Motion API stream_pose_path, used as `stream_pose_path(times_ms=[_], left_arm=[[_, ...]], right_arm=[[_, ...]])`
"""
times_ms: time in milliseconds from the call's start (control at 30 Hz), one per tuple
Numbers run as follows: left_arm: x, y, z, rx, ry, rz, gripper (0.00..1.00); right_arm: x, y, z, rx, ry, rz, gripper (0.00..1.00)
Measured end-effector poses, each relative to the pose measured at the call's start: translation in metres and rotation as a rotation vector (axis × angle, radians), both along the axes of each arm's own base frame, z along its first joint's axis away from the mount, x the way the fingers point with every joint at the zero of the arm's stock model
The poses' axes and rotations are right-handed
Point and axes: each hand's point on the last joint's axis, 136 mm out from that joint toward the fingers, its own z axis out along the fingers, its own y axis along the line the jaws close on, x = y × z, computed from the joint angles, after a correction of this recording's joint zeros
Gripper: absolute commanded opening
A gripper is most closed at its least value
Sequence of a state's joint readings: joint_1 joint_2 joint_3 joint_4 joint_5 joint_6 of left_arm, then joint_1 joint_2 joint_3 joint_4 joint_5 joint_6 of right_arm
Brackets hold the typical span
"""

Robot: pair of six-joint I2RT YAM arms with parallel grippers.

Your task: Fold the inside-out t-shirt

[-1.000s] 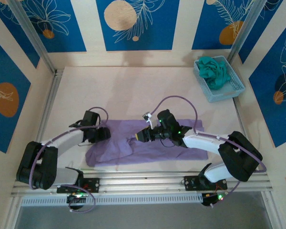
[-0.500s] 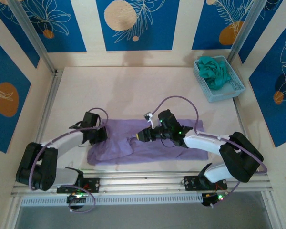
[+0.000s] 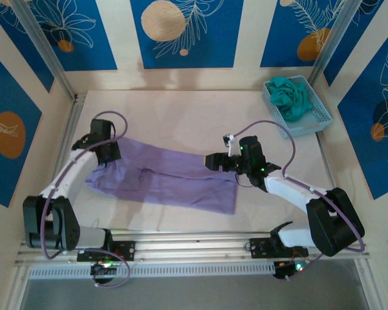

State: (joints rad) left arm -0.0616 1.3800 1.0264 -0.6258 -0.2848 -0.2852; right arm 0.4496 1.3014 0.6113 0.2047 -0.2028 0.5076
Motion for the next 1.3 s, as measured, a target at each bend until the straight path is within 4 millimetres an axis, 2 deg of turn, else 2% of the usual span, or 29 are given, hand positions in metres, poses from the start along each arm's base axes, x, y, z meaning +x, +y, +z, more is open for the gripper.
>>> stream_pose_path(times_ms=[133, 200, 267, 400, 467, 667, 833, 933, 967, 1000, 1033, 1100, 1133, 1200, 1300], left_arm=[[0.018, 0.044, 0.018, 0.214, 0.083, 0.033, 0.0], [0.023, 0.059, 0.025, 0.293, 0.126, 0.041, 0.0], [0.027, 0.063, 0.032, 0.326, 0.146, 0.035, 0.0], [0.027, 0.049, 0.042, 0.307, 0.141, -0.004, 0.0], [0.024, 0.032, 0.041, 0.271, 0.144, -0.042, 0.0], [0.01, -0.047, 0.043, 0.103, 0.116, -0.18, 0.0], [-0.007, -0.138, 0.04, -0.057, 0.094, -0.319, 0.02], [-0.017, -0.201, 0.023, -0.145, 0.124, -0.413, 0.13], [-0.019, -0.218, 0.016, -0.173, 0.14, -0.434, 0.19], [-0.02, -0.241, 0.006, -0.209, 0.163, -0.462, 0.34], [-0.021, -0.264, -0.004, -0.253, 0.186, -0.484, 0.41], [-0.019, -0.298, -0.019, -0.327, 0.215, -0.514, 0.47], [-0.019, -0.312, -0.024, -0.359, 0.226, -0.527, 0.51], [-0.017, -0.323, -0.027, -0.403, 0.23, -0.537, 0.61], [-0.013, -0.322, -0.011, -0.434, 0.186, -0.546, 0.67]], right_arm=[[0.005, -0.011, -0.003, -0.003, 0.023, -0.037, 0.75], [0.008, -0.018, -0.003, 0.002, 0.025, -0.059, 0.75], [0.009, -0.026, -0.003, 0.006, 0.024, -0.082, 0.74], [0.007, -0.041, -0.003, 0.011, 0.027, -0.12, 0.74], [0.006, -0.046, -0.005, 0.012, 0.032, -0.133, 0.74], [0.006, -0.049, -0.006, 0.016, 0.043, -0.148, 0.74], [0.006, -0.049, -0.006, 0.017, 0.046, -0.146, 0.74], [0.005, -0.05, -0.008, 0.013, 0.055, -0.148, 0.74], [0.004, -0.05, -0.009, 0.011, 0.06, -0.149, 0.74], [0.003, -0.051, -0.009, 0.009, 0.063, -0.151, 0.74], [0.003, -0.052, -0.008, 0.009, 0.064, -0.153, 0.74], [0.002, -0.054, -0.006, 0.009, 0.058, -0.159, 0.74], [0.002, -0.055, -0.004, 0.011, 0.053, -0.161, 0.74], [0.002, -0.055, -0.002, 0.014, 0.048, -0.16, 0.74], [-0.001, -0.049, -0.002, 0.017, 0.051, -0.144, 0.74]])
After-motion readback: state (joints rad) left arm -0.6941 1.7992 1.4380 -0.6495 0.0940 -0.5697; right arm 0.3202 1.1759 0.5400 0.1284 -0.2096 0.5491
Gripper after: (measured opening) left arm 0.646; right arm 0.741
